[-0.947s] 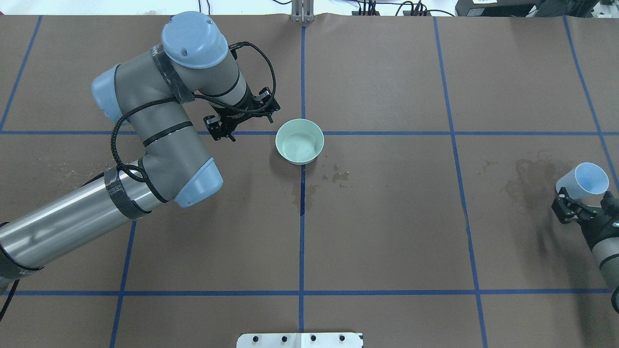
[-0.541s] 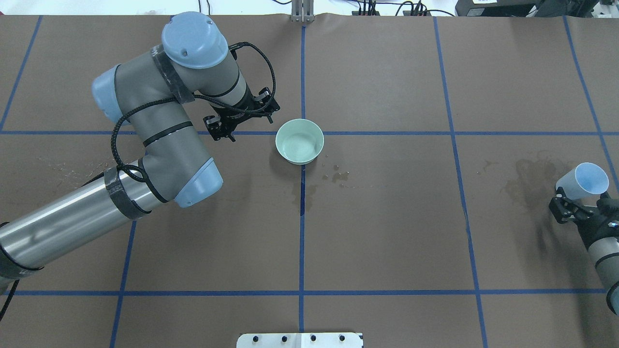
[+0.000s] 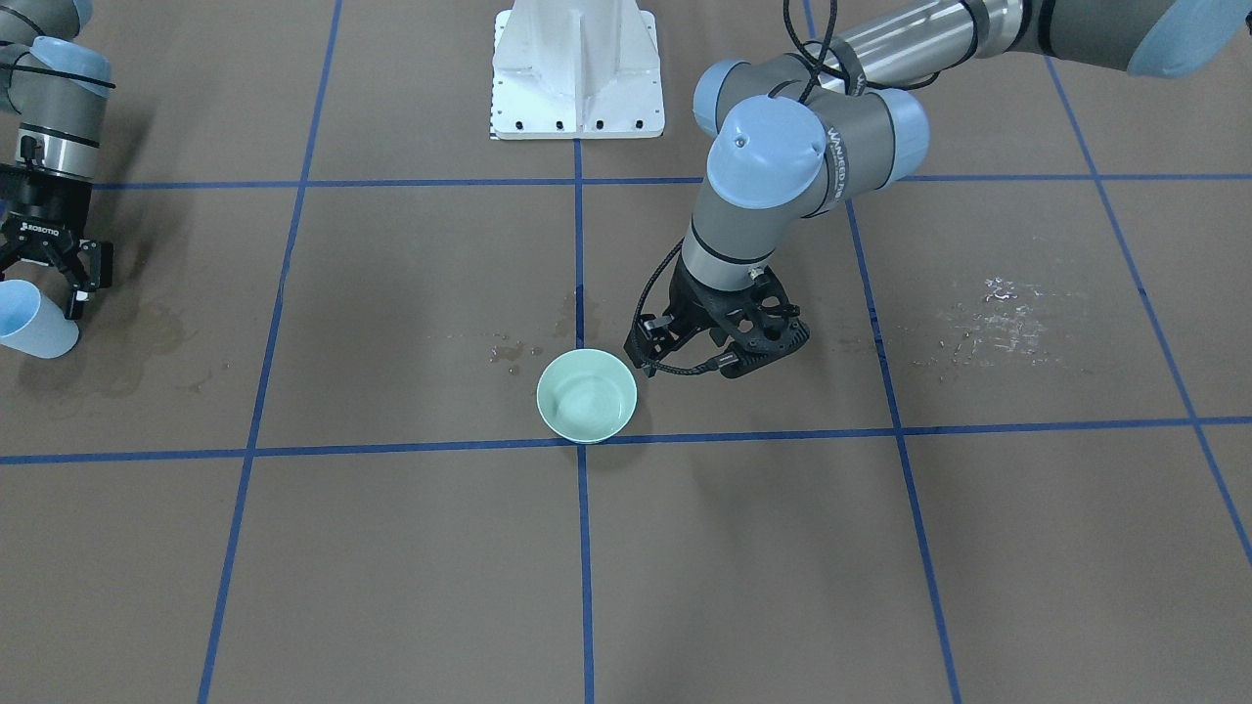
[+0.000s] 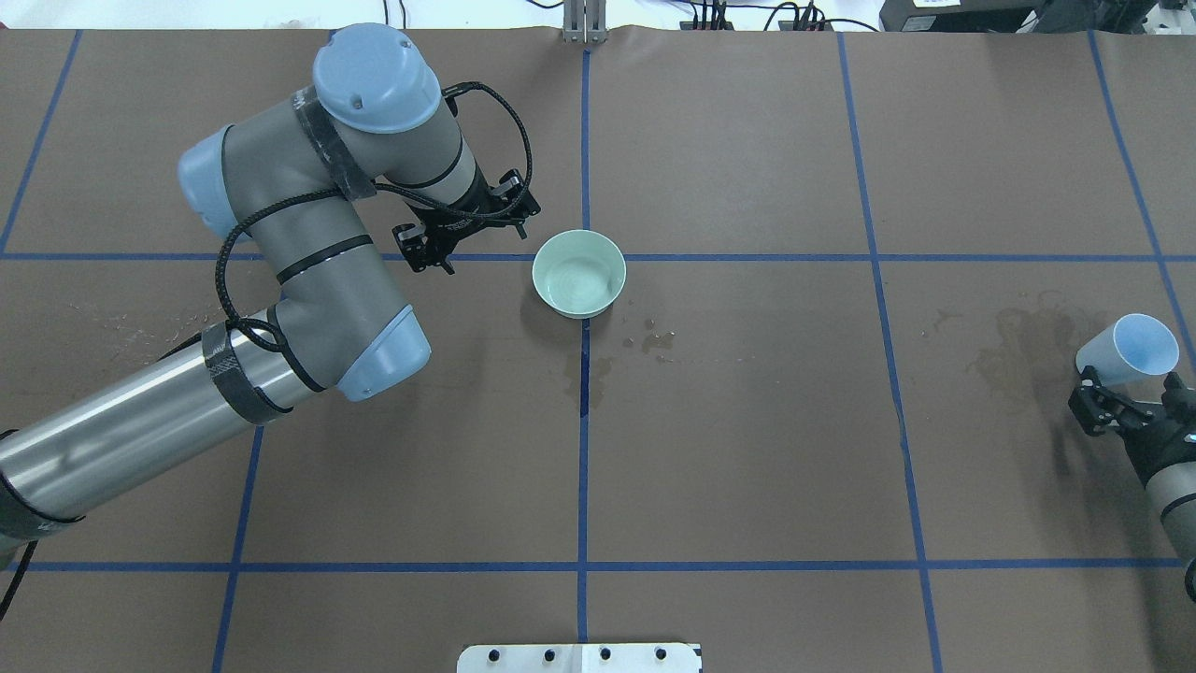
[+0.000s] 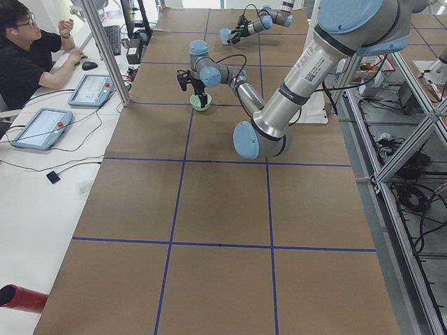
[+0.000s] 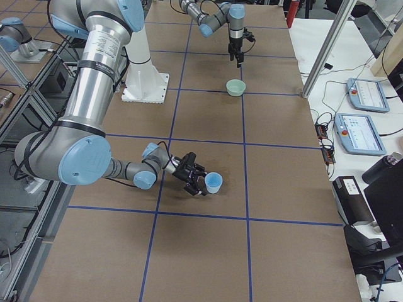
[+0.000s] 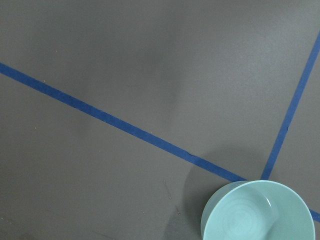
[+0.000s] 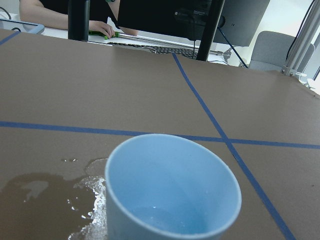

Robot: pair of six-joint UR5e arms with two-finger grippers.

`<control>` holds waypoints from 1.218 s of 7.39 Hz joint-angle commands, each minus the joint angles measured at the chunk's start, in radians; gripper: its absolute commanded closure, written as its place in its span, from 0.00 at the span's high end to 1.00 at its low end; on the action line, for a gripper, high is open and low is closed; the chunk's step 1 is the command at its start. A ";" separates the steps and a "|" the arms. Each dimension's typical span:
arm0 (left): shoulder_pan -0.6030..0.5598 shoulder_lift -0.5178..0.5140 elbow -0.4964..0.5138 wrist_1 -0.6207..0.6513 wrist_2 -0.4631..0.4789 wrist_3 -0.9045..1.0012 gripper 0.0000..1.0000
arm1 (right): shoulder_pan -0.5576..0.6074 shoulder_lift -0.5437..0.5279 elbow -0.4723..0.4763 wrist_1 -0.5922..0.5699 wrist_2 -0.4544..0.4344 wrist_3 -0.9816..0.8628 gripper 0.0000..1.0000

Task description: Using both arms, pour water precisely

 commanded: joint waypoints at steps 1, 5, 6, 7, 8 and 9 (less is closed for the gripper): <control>0.000 0.002 0.001 0.000 0.000 0.000 1.00 | 0.000 0.007 -0.007 0.011 -0.002 -0.006 1.00; 0.002 0.009 -0.001 0.000 0.000 0.000 1.00 | 0.008 0.007 -0.007 0.011 -0.008 -0.025 1.00; 0.002 0.009 0.001 0.000 0.000 0.000 1.00 | 0.017 0.013 -0.004 0.011 -0.006 -0.038 1.00; 0.002 0.011 0.001 0.000 0.000 0.000 1.00 | 0.029 0.042 -0.006 0.011 -0.006 -0.055 1.00; 0.002 0.011 -0.001 0.000 0.000 0.000 1.00 | 0.040 0.042 -0.006 0.012 -0.005 -0.065 1.00; 0.002 0.011 0.001 0.000 0.000 0.000 1.00 | 0.052 0.041 -0.006 0.012 0.000 -0.066 1.00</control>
